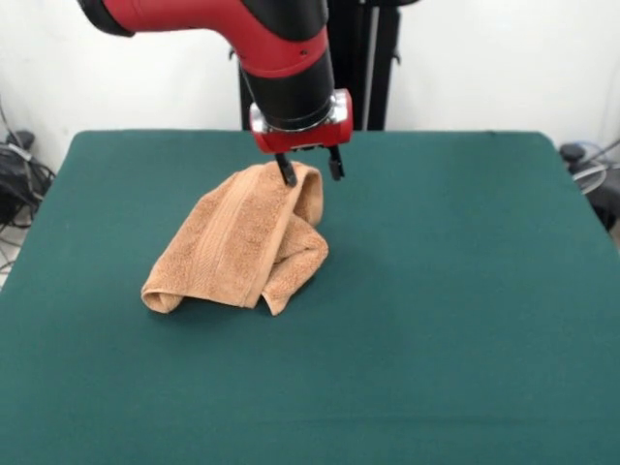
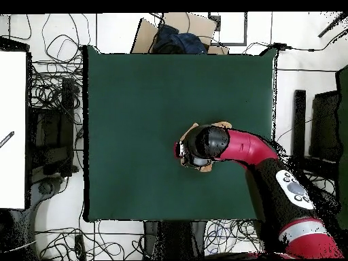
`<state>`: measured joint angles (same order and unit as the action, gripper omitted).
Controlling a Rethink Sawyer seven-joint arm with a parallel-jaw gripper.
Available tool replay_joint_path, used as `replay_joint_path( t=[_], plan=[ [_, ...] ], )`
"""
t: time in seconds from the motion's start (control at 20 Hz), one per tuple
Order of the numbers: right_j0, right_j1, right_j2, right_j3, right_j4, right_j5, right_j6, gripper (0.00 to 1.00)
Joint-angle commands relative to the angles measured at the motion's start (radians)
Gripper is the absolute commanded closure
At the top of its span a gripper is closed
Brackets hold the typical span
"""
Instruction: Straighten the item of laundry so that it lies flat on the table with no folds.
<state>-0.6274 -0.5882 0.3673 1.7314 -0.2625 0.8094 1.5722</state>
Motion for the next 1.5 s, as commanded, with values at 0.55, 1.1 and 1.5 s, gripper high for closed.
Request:
replay_joint_path(
  t=[0.55, 1.1, 1.5],
  plan=[
    [0.025, -0.05, 0.041, -0.033, -0.153, -0.066, -0.059, 0.0],
    [0.063, -0.013, 0.005, -0.001, -0.23, -0.161, 0.029, 0.0],
    [0.059, 0.0, 0.013, -0.012, -0.223, -0.154, 0.017, 0.0]
  ],
)
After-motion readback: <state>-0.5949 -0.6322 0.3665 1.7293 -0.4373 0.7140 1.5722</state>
